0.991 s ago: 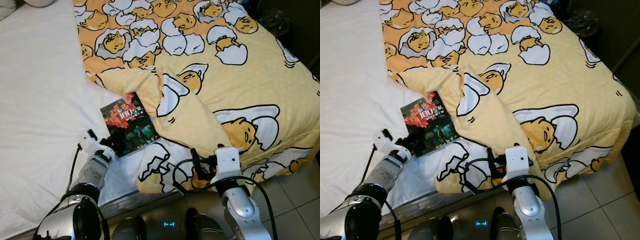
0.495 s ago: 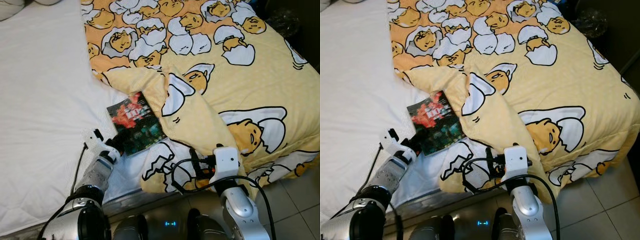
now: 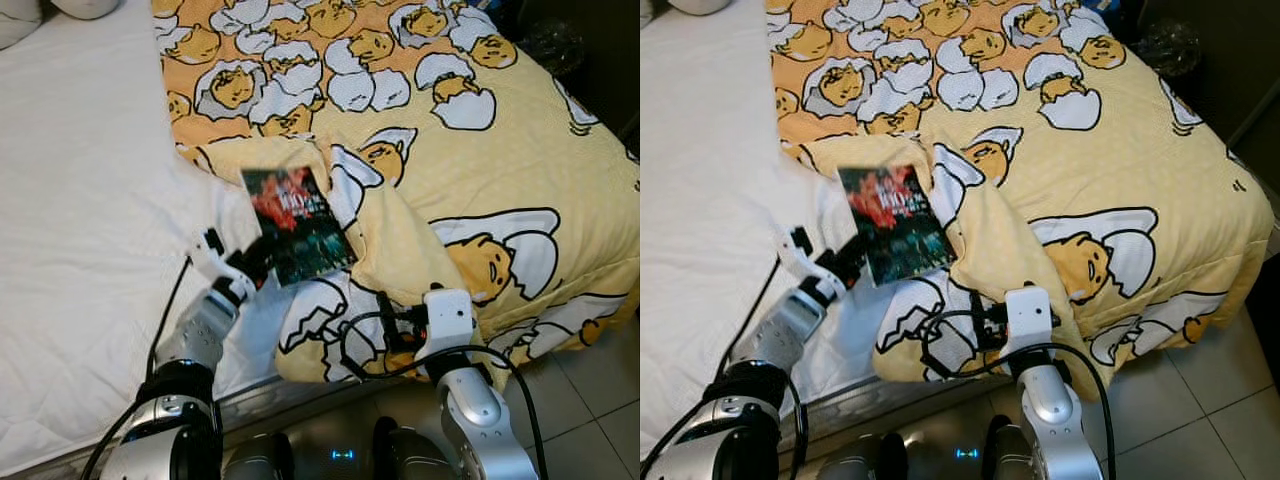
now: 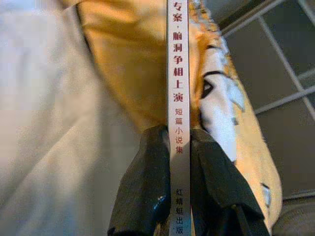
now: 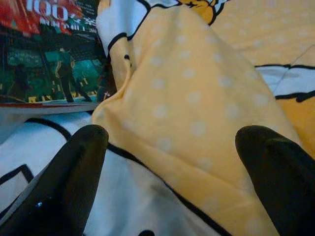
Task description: Clean up the room
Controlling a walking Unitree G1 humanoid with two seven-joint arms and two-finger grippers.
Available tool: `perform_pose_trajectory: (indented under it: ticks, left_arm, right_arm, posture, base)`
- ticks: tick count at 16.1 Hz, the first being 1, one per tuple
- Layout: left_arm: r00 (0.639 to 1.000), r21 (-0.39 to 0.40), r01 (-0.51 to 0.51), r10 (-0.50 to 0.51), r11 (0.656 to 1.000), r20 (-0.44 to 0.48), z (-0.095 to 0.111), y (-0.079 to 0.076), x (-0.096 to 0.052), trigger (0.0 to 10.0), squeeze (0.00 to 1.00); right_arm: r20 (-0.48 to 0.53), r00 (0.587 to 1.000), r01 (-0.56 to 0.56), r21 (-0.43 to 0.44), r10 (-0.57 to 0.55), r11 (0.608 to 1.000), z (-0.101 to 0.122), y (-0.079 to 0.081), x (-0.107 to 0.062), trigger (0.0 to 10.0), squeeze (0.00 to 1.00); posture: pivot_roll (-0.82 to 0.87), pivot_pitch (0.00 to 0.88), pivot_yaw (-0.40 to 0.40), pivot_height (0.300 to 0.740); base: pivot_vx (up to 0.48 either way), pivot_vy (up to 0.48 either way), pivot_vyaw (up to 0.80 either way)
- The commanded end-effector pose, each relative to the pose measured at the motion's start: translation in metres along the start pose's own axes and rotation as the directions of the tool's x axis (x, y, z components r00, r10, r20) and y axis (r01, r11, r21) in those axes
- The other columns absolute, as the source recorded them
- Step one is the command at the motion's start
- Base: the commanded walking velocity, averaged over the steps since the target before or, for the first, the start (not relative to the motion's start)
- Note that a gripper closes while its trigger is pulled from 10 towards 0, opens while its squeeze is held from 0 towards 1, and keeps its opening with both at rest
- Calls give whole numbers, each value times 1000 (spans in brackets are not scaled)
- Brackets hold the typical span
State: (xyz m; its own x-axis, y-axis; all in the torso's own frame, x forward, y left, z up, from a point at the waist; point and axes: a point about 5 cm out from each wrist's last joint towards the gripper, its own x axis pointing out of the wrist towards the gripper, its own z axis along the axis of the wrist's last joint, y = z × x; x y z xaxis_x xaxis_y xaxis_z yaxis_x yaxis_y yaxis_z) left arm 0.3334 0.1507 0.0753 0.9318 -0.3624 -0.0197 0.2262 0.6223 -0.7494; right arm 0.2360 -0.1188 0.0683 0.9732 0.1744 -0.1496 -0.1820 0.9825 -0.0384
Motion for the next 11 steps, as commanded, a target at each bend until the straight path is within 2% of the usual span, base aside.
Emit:
perform_pose_trajectory:
  ticks: [1, 3, 4, 5, 6, 7, 9, 10, 11]
  left_arm:
    - [999, 11, 33, -34, 999, 24, 7, -6, 1, 0, 0]
    - [999, 102, 40, -42, 994, 17, 14, -10, 3, 0, 0]
    - [1000, 236, 5, -8, 972, 14, 22, -8, 1, 0, 0]
    - [1000, 290, -9, 5, 957, 13, 25, -7, 0, 0, 0]
    - [998, 393, -63, 46, 917, 52, 42, -3, -4, 0, 0]
    - [992, 452, -112, 74, 885, 102, 58, -2, -7, 0, 0]
    - [969, 504, -220, 129, 835, 210, 92, -1, -19, 0, 0]
    - [961, 512, -244, 135, 824, 241, 99, -1, -22, 0, 0]
    - [928, 531, -342, 190, 775, 320, 108, 0, -32, 0, 0]
  right_arm:
    - [-7, 1000, 4, 1, -4, 1000, -3, -1, 0, 10000, 0]
    - [2, 1000, -1, 0, 1, 1000, -1, 1, 5, 10000, 0]
    - [13, 1000, -6, -1, 6, 1000, 1, 1, 10, 10000, 0]
    - [16, 1000, -7, -1, 7, 1000, 1, 1, 12, 10000, 0]
    - [37, 999, -4, -3, 4, 1000, 6, -2, 20, 10000, 0]
    - [56, 998, 3, 1, -3, 1000, 10, -7, 27, 10000, 0]
    - [107, 994, 6, 4, -6, 1000, 24, -14, 42, 10000, 0]
    - [117, 993, 4, 3, -5, 1000, 27, -14, 44, 10000, 0]
    - [135, 991, 3, 21, -6, 1000, 34, -18, 54, 10000, 0]
  posture:
    - [-132, 142, 89, 740]
    - [-124, 129, 89, 740]
    - [-120, 100, 86, 740]
    - [-120, 93, 85, 740]
    - [-105, 32, 77, 740]
    - [-91, 0, 68, 740]
    - [-57, 0, 47, 740]
    - [-57, 0, 47, 740]
    - [-18, 0, 30, 740]
  base:
    - [0, 0, 0]
    - [0, 0, 0]
    - [0, 0, 0]
    - [0, 0, 0]
    - [0, 0, 0]
    - [0, 0, 0]
    - [0, 0, 0]
    - [0, 0, 0]
    - [0, 0, 0]
